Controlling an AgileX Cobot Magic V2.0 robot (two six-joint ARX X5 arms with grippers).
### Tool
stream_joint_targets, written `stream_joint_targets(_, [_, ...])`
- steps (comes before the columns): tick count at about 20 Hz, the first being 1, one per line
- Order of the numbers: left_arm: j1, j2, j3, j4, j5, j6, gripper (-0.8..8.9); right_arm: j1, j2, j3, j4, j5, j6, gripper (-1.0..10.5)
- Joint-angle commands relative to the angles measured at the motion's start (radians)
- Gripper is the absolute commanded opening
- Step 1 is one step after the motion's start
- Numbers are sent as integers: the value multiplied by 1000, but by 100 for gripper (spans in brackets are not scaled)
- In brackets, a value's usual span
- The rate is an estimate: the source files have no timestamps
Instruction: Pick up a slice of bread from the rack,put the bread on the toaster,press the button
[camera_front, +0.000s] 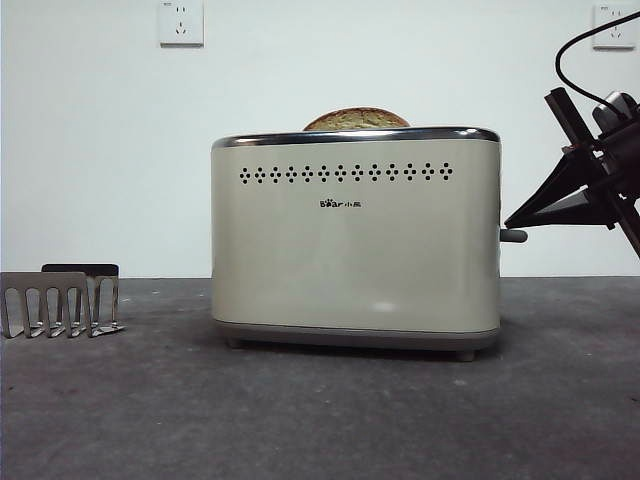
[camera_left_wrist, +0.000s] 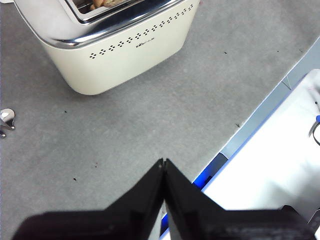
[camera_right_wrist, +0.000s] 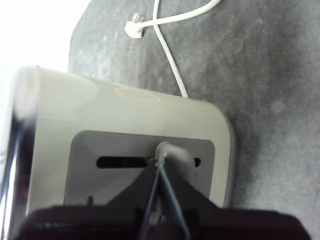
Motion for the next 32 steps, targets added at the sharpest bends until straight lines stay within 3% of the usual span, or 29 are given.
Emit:
stream_joint_targets(1, [3, -3, -6, 3, -3, -6, -8, 2, 20, -13, -42, 45, -41, -8])
stream_joint_targets(18, [3, 6, -6, 3, -3, -6, -8, 8, 140, -13, -61, 71, -56, -8])
stream_joint_targets(32, [3, 6, -6, 3, -3, -6, -8, 8, 136, -11, -45, 77, -62, -8])
